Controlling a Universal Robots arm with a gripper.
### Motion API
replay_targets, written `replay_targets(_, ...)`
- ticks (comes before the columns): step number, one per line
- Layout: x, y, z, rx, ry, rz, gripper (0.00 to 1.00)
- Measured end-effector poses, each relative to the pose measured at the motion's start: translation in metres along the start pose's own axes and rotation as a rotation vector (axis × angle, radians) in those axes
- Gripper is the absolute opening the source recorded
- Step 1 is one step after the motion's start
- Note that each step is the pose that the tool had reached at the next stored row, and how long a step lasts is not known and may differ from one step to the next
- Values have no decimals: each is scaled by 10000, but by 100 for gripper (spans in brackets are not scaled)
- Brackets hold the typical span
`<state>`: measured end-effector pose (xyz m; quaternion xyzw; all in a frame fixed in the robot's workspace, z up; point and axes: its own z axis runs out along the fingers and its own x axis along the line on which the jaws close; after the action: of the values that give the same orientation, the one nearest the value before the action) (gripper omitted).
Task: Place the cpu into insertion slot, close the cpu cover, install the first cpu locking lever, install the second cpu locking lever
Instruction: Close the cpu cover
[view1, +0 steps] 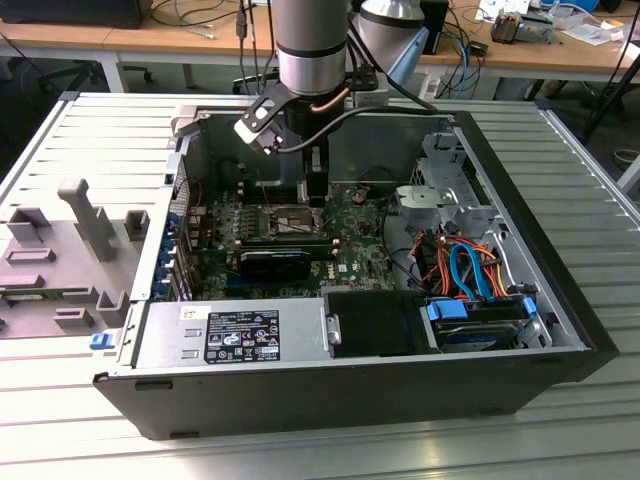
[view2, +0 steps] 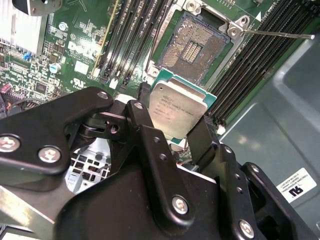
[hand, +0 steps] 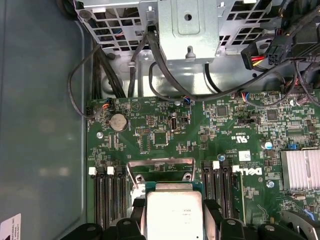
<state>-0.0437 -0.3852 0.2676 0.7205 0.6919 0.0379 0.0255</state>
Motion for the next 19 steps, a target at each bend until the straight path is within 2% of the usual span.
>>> replay_targets(19,-2,-42,3,-1,1,-1,55)
